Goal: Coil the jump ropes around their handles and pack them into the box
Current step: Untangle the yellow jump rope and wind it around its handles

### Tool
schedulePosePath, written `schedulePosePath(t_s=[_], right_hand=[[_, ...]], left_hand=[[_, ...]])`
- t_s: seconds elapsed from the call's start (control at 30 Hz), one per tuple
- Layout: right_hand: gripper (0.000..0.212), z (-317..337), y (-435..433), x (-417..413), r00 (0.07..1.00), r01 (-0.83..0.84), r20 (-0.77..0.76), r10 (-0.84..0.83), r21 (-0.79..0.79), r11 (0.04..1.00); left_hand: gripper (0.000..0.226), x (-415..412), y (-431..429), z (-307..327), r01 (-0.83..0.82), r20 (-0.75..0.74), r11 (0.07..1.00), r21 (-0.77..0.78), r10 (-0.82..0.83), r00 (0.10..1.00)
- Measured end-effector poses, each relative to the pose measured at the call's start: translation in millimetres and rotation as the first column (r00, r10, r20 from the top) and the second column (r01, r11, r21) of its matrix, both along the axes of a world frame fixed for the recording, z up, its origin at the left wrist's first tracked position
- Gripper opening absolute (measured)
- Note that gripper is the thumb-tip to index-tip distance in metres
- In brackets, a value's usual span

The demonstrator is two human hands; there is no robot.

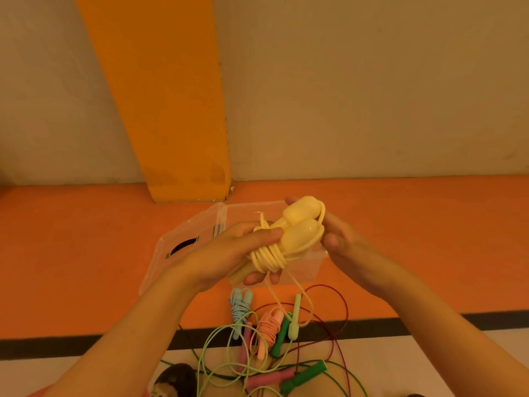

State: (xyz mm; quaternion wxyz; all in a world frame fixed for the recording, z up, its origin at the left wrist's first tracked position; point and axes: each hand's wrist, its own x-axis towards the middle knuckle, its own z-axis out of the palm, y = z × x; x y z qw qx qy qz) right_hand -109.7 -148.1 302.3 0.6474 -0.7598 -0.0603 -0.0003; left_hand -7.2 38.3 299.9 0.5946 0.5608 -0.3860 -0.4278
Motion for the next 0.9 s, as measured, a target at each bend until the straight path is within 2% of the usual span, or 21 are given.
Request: schedulePosePath(t_s=[0.07,0.17,0.27,0.33,0.5,0.6,0.7,0.8,0.9], right_hand=[[0.107,0,2,-2,0.999,-0.031,-0.036,0.029,-0.076,0.997],[0.093,-5,11,-4,0.998,-0.026,-0.057,0.013,-0.240,0.971],[0.091,-9,22,-5,0.998,-0.016,-0.058,0.005,-0.193,0.981],[0.082,-10,24,-5,0.999,0.013,-0.034,-0.019,-0.163,0.987],[0.056,-9,28,0,1.000,0.020,0.023,-0.019,-0.062,0.998],[0.042,-12,29,1,0.998,0.021,0.053,-0.017,-0.076,0.997],[0.030,-13,29,3,0.995,0.074,0.069,-0.067,-0.098,0.992],[0.034,-19,28,6,0.984,0.157,0.104,-0.143,-0.139,0.978],[0.043,-26,29,9,0.956,0.285,0.120,-0.268,-0.157,0.946]], left_hand=[[0.036,1,1,1,0.015,-0.039,0.999,-0.035,-0.017,0.999],[0.043,-1,0,0,0.050,-0.121,0.998,-0.035,-0.054,0.991],[0.039,-6,-3,-1,0.035,-0.160,0.999,-0.002,-0.035,0.986],[0.034,-7,-5,-3,0.005,-0.140,1.000,0.011,-0.003,0.990],[0.061,-1,-4,-4,0.070,-0.201,0.997,-0.011,-0.071,0.977],[0.056,0,-3,-1,0.073,-0.172,0.997,0.010,-0.070,0.983],[0.047,1,-3,1,0.004,-0.107,0.999,0.048,0.001,0.994],[0.046,1,-5,4,-0.063,-0.030,0.995,0.079,0.066,0.997],[0.039,3,-7,3,-0.212,0.176,0.968,0.132,0.188,0.966]])
